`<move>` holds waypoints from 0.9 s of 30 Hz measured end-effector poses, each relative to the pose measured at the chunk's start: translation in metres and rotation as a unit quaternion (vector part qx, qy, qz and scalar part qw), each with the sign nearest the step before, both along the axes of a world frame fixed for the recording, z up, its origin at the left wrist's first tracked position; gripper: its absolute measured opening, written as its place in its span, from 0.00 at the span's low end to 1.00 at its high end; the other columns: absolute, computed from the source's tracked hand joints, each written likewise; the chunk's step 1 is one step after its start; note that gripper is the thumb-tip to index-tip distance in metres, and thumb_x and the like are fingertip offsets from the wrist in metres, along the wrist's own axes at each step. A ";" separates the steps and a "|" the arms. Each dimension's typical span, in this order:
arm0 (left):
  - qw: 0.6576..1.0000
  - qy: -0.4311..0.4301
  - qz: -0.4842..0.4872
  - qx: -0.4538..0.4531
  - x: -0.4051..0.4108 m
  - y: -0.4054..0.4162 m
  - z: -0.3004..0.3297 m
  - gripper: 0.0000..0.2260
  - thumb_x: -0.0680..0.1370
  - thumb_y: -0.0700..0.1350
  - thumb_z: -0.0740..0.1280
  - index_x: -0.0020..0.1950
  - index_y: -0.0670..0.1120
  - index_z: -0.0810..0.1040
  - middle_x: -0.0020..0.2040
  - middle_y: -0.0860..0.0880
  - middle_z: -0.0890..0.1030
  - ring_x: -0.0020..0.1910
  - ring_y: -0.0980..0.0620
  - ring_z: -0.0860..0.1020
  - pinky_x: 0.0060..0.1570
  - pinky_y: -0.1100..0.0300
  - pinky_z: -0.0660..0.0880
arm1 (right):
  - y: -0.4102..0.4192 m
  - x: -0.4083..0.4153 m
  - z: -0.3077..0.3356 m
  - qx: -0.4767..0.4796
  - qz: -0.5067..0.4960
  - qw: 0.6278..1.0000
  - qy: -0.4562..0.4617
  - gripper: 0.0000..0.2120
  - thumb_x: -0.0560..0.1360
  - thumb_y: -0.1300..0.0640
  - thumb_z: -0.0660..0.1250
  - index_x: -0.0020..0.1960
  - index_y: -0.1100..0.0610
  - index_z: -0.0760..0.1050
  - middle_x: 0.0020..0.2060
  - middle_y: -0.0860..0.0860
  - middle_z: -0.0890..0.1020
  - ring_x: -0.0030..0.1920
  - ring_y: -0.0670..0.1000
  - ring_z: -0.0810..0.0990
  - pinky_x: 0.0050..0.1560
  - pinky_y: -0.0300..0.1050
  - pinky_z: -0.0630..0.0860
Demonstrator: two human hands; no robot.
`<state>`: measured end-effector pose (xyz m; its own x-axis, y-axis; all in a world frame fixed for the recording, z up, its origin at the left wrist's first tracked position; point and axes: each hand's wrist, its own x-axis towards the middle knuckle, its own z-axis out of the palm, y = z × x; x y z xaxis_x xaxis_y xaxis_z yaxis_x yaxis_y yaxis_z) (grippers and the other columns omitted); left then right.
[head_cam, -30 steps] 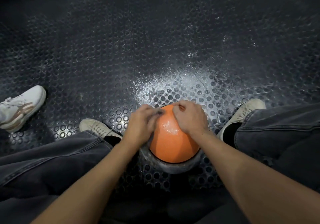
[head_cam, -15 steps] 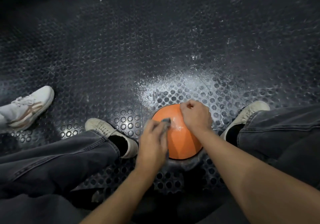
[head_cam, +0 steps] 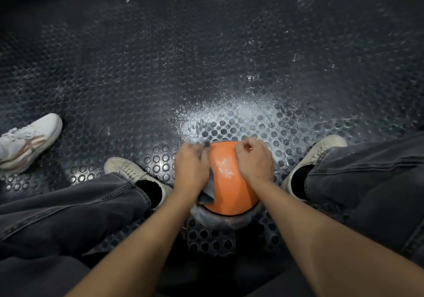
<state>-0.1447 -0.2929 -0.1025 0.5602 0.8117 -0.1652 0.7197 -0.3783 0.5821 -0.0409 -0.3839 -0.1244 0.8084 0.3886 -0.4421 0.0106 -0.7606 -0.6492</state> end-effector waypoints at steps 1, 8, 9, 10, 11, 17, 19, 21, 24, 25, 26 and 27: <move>1.000 0.010 0.013 -0.005 0.003 0.003 0.001 0.11 0.82 0.44 0.61 0.48 0.40 0.80 0.46 0.48 0.73 0.42 0.51 0.72 0.51 0.55 0.73 | 0.001 -0.002 0.001 -0.003 -0.016 1.000 0.000 0.11 0.79 0.47 0.61 0.38 0.47 0.68 0.46 0.47 0.74 0.52 0.53 0.74 0.62 0.55 0.70; 0.994 -0.067 -0.084 0.021 -0.025 -0.044 0.007 0.13 0.81 0.45 0.59 0.58 0.42 0.80 0.51 0.49 0.73 0.48 0.51 0.75 0.52 0.58 0.71 | 0.000 0.005 0.003 -0.001 -0.040 0.999 0.005 0.13 0.78 0.47 0.62 0.36 0.48 0.68 0.44 0.47 0.76 0.50 0.53 0.75 0.62 0.59 0.72; 0.998 -0.042 -0.043 0.006 -0.013 -0.027 0.006 0.12 0.81 0.44 0.60 0.57 0.42 0.81 0.53 0.49 0.73 0.49 0.52 0.73 0.54 0.60 0.71 | 0.000 0.003 0.003 -0.001 -0.037 0.999 0.004 0.14 0.78 0.48 0.61 0.36 0.48 0.66 0.44 0.47 0.76 0.50 0.54 0.75 0.61 0.58 0.71; 1.000 -0.011 -0.009 -0.014 -0.003 -0.010 0.004 0.11 0.81 0.45 0.61 0.56 0.41 0.81 0.55 0.49 0.72 0.52 0.53 0.72 0.56 0.61 0.69 | 0.001 0.001 0.004 -0.006 -0.039 0.999 0.002 0.13 0.78 0.48 0.61 0.36 0.48 0.66 0.44 0.47 0.75 0.51 0.54 0.75 0.61 0.57 0.71; 0.999 0.024 0.010 -0.024 0.003 0.005 0.003 0.12 0.81 0.46 0.62 0.55 0.42 0.81 0.60 0.48 0.72 0.56 0.53 0.70 0.60 0.62 0.66 | 0.003 -0.002 0.004 -0.014 -0.048 0.999 -0.002 0.11 0.78 0.48 0.61 0.38 0.48 0.67 0.46 0.47 0.74 0.51 0.53 0.74 0.62 0.57 0.70; 0.987 -0.014 -0.149 0.059 -0.031 -0.030 0.009 0.17 0.83 0.50 0.54 0.69 0.47 0.73 0.71 0.52 0.68 0.75 0.58 0.55 0.76 0.49 0.49 | 0.010 0.000 0.004 -0.054 -0.121 0.991 0.022 0.10 0.79 0.45 0.60 0.49 0.51 0.72 0.48 0.47 0.72 0.51 0.51 0.69 0.64 0.56 0.66; 0.988 0.001 -0.138 0.068 -0.033 -0.030 0.004 0.20 0.83 0.51 0.49 0.70 0.48 0.71 0.70 0.53 0.70 0.75 0.57 0.56 0.76 0.53 0.42 | 0.009 0.003 0.003 -0.038 -0.111 0.993 0.026 0.10 0.80 0.45 0.60 0.48 0.51 0.72 0.48 0.47 0.74 0.51 0.52 0.71 0.60 0.53 0.67; 0.998 0.030 -0.054 0.025 -0.014 -0.008 -0.002 0.18 0.83 0.50 0.51 0.65 0.46 0.75 0.68 0.51 0.72 0.73 0.52 0.63 0.76 0.51 0.42 | 0.009 0.003 0.001 -0.035 -0.105 0.994 0.024 0.09 0.80 0.46 0.60 0.48 0.50 0.72 0.48 0.47 0.72 0.53 0.52 0.72 0.60 0.52 0.68; 0.992 0.110 -0.005 0.059 0.006 0.019 0.004 0.16 0.83 0.51 0.55 0.57 0.45 0.79 0.68 0.47 0.66 0.69 0.50 0.62 0.72 0.48 0.53 | 0.015 -0.002 0.001 -0.057 -0.144 0.988 0.023 0.11 0.79 0.46 0.57 0.50 0.52 0.73 0.53 0.49 0.74 0.57 0.56 0.73 0.64 0.56 0.67; 0.989 0.122 -0.020 0.085 0.005 0.018 0.006 0.16 0.82 0.52 0.55 0.57 0.46 0.79 0.67 0.47 0.65 0.66 0.51 0.61 0.68 0.51 0.56 | 0.016 -0.003 0.002 -0.064 -0.161 0.985 0.027 0.12 0.79 0.46 0.57 0.51 0.53 0.73 0.55 0.50 0.75 0.57 0.57 0.73 0.63 0.57 0.66; 0.989 0.106 -0.035 0.101 0.002 0.012 0.009 0.15 0.82 0.52 0.55 0.59 0.47 0.78 0.63 0.48 0.65 0.62 0.53 0.60 0.62 0.56 0.57 | 0.018 -0.003 0.002 -0.070 -0.173 0.982 0.033 0.13 0.79 0.47 0.56 0.52 0.54 0.73 0.56 0.50 0.75 0.58 0.57 0.73 0.62 0.57 0.65; 0.990 0.073 -0.044 0.111 -0.004 0.001 0.011 0.15 0.82 0.52 0.55 0.61 0.48 0.76 0.59 0.50 0.66 0.57 0.55 0.60 0.57 0.58 0.57 | 0.019 -0.003 0.003 -0.074 -0.181 0.980 0.038 0.13 0.79 0.47 0.56 0.53 0.55 0.73 0.57 0.51 0.75 0.58 0.57 0.72 0.62 0.57 0.65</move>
<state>-0.1492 -0.2914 -0.0915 0.6133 0.7865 -0.0728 0.7491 -0.5498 0.3696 -0.0436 -0.3654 -0.1218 0.8445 0.0101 -0.5355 -0.3203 -0.7918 -0.5200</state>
